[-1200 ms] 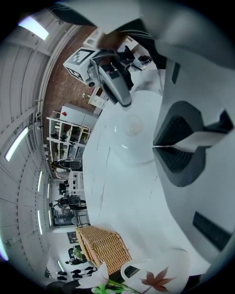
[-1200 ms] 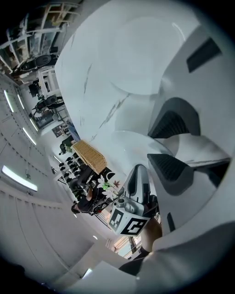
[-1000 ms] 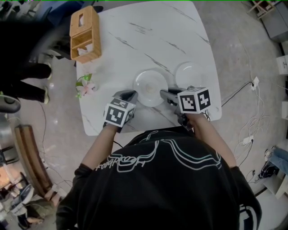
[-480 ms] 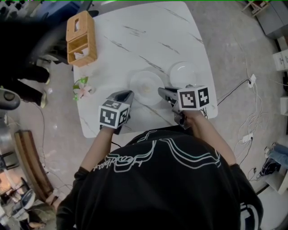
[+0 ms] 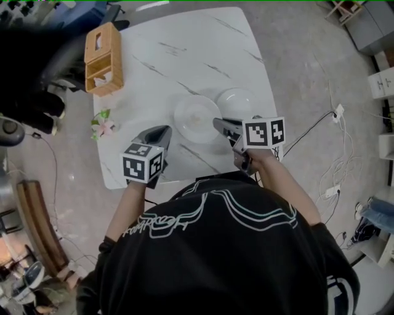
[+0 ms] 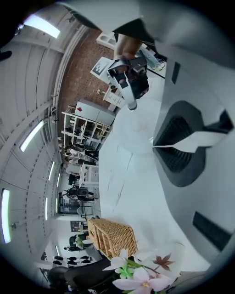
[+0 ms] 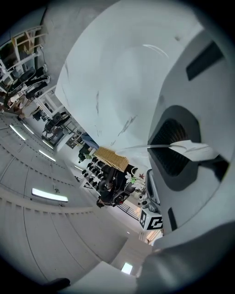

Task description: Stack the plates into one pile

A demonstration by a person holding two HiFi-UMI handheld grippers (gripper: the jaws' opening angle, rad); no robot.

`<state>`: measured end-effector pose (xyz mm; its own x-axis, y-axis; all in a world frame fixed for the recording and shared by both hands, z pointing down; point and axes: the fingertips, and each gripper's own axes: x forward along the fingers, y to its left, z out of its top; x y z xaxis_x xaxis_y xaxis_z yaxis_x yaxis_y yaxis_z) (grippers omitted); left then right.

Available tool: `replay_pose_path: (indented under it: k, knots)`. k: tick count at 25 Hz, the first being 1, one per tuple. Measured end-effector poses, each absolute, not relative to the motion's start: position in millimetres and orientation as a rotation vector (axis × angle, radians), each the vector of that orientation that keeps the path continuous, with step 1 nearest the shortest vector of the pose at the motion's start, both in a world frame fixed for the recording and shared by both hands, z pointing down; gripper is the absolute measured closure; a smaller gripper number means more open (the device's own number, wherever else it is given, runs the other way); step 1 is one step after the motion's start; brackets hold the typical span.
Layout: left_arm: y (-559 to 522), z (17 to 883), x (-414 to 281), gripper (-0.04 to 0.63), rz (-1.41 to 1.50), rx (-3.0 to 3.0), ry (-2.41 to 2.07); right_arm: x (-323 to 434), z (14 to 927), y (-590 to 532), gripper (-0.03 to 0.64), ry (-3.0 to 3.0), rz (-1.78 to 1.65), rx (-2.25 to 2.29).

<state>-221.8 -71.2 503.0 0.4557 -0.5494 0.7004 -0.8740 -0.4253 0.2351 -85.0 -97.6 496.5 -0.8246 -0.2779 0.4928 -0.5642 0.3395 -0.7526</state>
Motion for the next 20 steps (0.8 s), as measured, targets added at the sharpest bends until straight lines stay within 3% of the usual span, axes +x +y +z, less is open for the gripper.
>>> replay_pose_path:
  k: [20]
  knots:
    - [-80,474,-122,0.565,0.709,2.100,-1.230,42,488,-132,0.581,-2.298,1.563,0.820]
